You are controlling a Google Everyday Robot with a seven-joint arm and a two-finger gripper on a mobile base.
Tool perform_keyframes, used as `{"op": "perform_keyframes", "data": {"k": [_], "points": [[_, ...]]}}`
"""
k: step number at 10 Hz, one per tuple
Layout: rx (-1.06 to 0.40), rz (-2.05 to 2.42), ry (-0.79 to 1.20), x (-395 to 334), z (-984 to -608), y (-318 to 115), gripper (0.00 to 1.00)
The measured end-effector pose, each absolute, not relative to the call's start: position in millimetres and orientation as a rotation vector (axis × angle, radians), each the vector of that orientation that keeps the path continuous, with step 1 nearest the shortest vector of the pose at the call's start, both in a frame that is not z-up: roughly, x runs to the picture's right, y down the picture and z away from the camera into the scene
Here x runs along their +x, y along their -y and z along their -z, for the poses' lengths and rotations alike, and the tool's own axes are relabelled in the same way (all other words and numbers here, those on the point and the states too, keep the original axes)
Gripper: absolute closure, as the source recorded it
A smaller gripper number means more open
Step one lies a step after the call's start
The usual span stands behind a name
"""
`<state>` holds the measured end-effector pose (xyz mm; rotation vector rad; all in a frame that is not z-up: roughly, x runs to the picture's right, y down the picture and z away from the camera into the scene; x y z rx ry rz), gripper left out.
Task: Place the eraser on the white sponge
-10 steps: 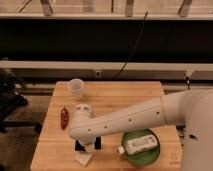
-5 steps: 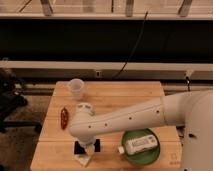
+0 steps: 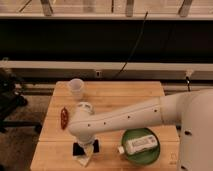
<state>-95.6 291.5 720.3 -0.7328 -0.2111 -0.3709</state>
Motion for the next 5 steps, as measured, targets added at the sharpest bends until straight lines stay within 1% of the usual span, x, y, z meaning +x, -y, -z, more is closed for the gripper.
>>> {"op": "perform_keyframes", "data": {"k": [1, 3, 4, 5], "points": [[-0.735, 0.373, 0.214, -95.9, -720.2, -291.9, 0.49], [-0.738, 0.375, 0.234, -95.4, -719.5, -291.7, 0.26], [-0.740, 0.372, 0.235, -93.1, -719.6, -291.7, 0.22], [-0.739, 0.373, 0.237, -94.0, -718.8, -291.6, 0.20]]}}
